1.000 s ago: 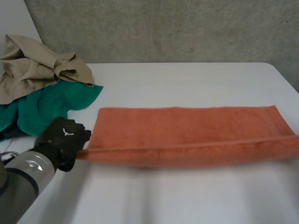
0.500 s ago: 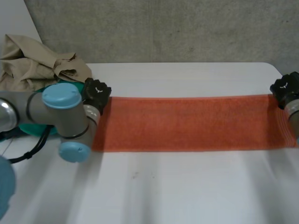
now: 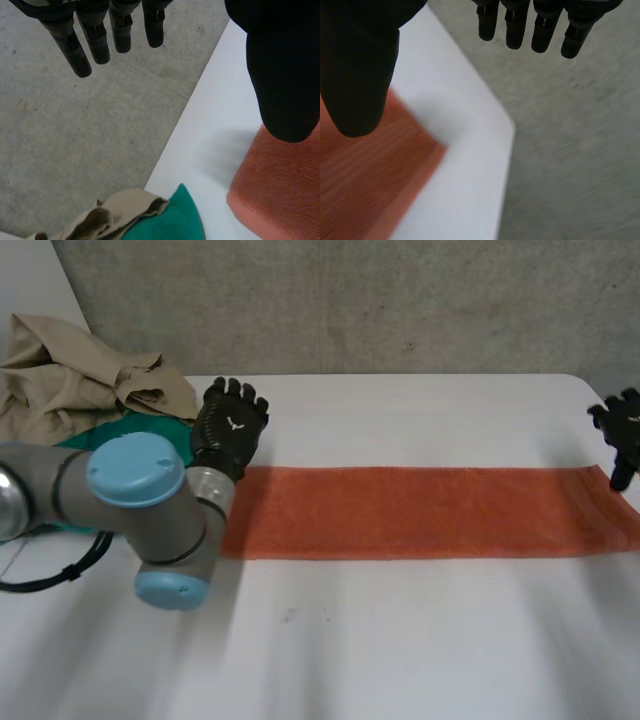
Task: Fold the laundry.
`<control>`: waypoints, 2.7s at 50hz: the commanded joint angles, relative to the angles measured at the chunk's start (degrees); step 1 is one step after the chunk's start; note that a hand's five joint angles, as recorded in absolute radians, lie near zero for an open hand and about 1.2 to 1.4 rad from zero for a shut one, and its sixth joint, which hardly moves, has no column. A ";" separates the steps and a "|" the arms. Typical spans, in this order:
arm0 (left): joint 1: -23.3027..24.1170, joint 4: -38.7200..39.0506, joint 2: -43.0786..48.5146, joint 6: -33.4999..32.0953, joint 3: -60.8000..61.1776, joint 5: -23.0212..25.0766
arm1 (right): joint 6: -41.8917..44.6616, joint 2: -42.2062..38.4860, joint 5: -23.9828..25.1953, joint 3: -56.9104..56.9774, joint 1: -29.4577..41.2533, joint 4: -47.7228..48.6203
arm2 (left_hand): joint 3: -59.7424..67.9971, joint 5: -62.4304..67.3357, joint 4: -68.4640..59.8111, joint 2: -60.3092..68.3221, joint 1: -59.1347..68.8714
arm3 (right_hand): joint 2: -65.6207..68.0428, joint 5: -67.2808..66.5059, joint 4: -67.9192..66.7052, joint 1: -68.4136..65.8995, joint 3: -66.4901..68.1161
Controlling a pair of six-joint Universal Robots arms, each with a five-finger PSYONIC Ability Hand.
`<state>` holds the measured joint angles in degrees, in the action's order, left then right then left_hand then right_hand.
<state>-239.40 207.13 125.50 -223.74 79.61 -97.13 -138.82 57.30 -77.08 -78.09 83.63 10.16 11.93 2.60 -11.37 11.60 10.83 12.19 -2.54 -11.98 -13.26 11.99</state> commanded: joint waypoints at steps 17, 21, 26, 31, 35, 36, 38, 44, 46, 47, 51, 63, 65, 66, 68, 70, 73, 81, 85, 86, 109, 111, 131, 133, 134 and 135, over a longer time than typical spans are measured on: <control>0.42 -0.15 -8.16 9.37 11.79 0.72 | 2.15 -7.91 4.40 -2.15 -10.59 -3.22 | -1.93 -2.60 1.37 -1.60 -0.83 | 59.92 -59.57 -60.14 -58.85 60.12; 0.42 -0.15 -8.60 9.37 12.06 0.72 | 2.85 -7.29 0.01 -1.80 -13.13 1.44 | -1.93 -2.60 1.37 -1.60 -0.83 | 67.81 -67.46 -68.02 -66.74 68.01; 0.34 -0.15 -10.80 9.37 12.67 0.72 | 8.73 -7.03 -5.35 -0.48 -15.07 6.01 | -1.93 -2.60 1.37 -1.60 -0.83 | 67.81 -67.46 -68.02 -66.74 68.01; 0.07 -0.23 -12.99 9.37 14.16 0.80 | 17.26 -4.75 -7.56 -0.30 -14.63 9.70 | -1.93 -2.60 1.37 -1.60 -0.83 | 67.81 -67.46 -68.02 -66.74 68.01; -0.10 -0.24 -14.66 9.37 15.74 0.80 | 16.75 -2.02 -6.33 -1.36 -9.12 11.63 | -1.93 -2.60 1.37 -1.60 -0.83 | 67.81 -67.46 -68.02 -66.74 68.01; -0.19 -0.24 -14.93 9.37 15.92 0.80 | 16.14 -1.23 -5.98 -1.45 -6.75 11.99 | -1.93 -2.60 1.37 -1.60 -0.83 | 67.81 -67.46 -68.02 -66.74 68.01; -0.28 -0.15 -15.89 9.46 16.88 0.72 | 13.85 0.96 -4.31 -2.32 -0.24 13.22 | -1.93 -2.60 1.37 -1.60 -0.83 | 67.81 -67.46 -68.02 -66.74 68.01; -0.28 -0.23 -17.48 9.46 18.29 0.72 | 8.67 4.74 4.46 -6.27 15.56 16.38 | -1.93 -2.60 1.37 -1.60 -0.83 | 67.81 -67.46 -68.02 -66.74 68.01; -0.28 -0.23 -17.74 9.46 18.65 0.72 | 7.96 4.66 7.02 -6.81 20.50 16.91 | -1.93 -2.60 1.37 -1.60 -0.83 | 67.81 -67.46 -68.02 -66.74 68.01; -0.28 -0.24 -17.83 9.46 18.82 0.72 | 7.87 4.40 8.17 -6.98 22.87 17.09 | -1.93 -2.60 1.37 -1.60 -0.83 | 67.81 -67.46 -68.02 -66.74 68.01; -0.02 -0.15 -17.74 9.46 19.00 0.63 | 8.66 -0.68 12.83 -6.90 34.31 17.88 | -1.93 -2.60 1.37 -1.60 -0.83 | 67.81 -67.46 -68.02 -66.74 68.01; 2.18 0.47 -14.58 9.37 15.40 0.72 | 7.70 -8.53 11.87 -6.80 39.86 17.53 | -1.93 -2.60 1.37 -1.60 -0.83 | -1.37 1.71 1.15 2.44 -1.16; 3.32 0.47 -13.88 9.37 14.08 0.63 | 5.33 -6.51 11.17 -7.95 39.34 17.09 | -1.93 -2.60 1.37 -1.60 -0.83 | -2.19 2.54 1.98 3.26 -1.99; 4.19 0.38 -13.27 9.37 12.77 0.54 | 2.36 -2.85 10.38 -9.43 37.16 16.91 | -1.93 -2.60 1.37 -1.60 -0.83 | -2.19 2.54 1.98 3.26 -1.99; 4.73 0.38 -12.74 9.37 11.62 0.54 | -1.52 1.56 9.24 -10.93 33.46 16.74 | -1.93 -2.60 1.37 -1.60 -0.83 | -2.19 2.54 1.98 3.26 -1.99; 5.25 0.47 -12.04 9.46 10.04 0.54 | -7.91 6.83 8.01 -13.12 28.20 15.43 | -1.93 -2.60 1.37 -1.60 -0.83 | -2.19 2.54 1.98 3.26 -1.99; 6.13 0.47 -11.33 9.46 8.28 0.54 | -13.90 8.97 7.21 -14.98 23.01 11.40 | -1.93 -2.60 1.37 -1.60 -0.83 | -2.19 2.54 1.98 3.26 -1.99; 10.62 0.38 -6.59 9.81 3.36 0.36 | -13.15 6.61 5.11 -17.44 16.41 1.18 | -1.88 -2.55 1.32 -1.55 -0.78 | -2.19 2.54 1.98 3.26 -1.99; 10.97 0.38 -5.88 10.07 3.79 0.28 | -5.44 3.97 -0.32 -17.80 13.06 1.18 | -1.88 -2.55 1.32 -1.55 -0.78 | 3.87 -3.52 -4.08 -2.80 4.07; 10.97 0.38 -5.88 10.16 3.97 0.28 | -3.40 3.44 -1.39 -17.62 12.62 1.01 | -1.88 -2.55 1.32 -1.55 -0.78 | 10.61 -10.26 -10.82 -9.54 10.81; 7.10 -0.23 -13.88 10.95 12.14 0.19 | 3.21 0.63 9.14 -12.70 42.31 15.51 | -1.93 -2.60 1.37 -1.60 -0.83 | 67.81 -67.46 -68.02 -66.74 68.01; 6.66 -0.15 -13.88 11.04 12.85 0.19 | 3.56 -1.66 9.68 -12.52 44.60 15.42 | -1.93 -2.60 1.37 -1.60 -0.83 | 67.81 -67.46 -68.02 -66.74 68.01; 10.52 -5.93 -8.80 26.67 -1.19 0.63 | -38.35 10.91 7.28 -5.42 28.71 -5.82 | -0.37 -1.04 -0.19 -0.04 0.73 | -2.19 2.54 1.98 3.26 -1.99; 11.58 -8.48 -6.68 28.26 -3.49 0.63 | -38.89 8.98 8.79 -3.48 27.91 -8.65 | -0.20 -0.87 -0.36 0.13 0.90 | -2.19 2.54 1.98 3.26 -1.99; 12.11 -9.89 -5.63 28.88 -4.63 0.63 | -38.80 7.75 9.14 -2.51 27.82 -9.97 | 0.14 -0.53 -0.69 0.47 1.24 | -2.19 2.54 1.98 3.26 -1.99; 12.90 -12.60 -3.44 30.01 -6.73 0.63 | -38.63 5.39 9.49 -0.68 27.65 -12.42 | 0.14 -0.53 -0.70 0.47 1.24 | -2.19 2.54 1.98 3.26 -1.99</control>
<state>-229.79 202.65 115.73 -199.56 80.34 -96.52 -174.58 68.61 -72.43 -85.13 113.39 7.81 11.93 2.59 -11.37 11.60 10.81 12.11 -2.50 -11.93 -13.21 11.86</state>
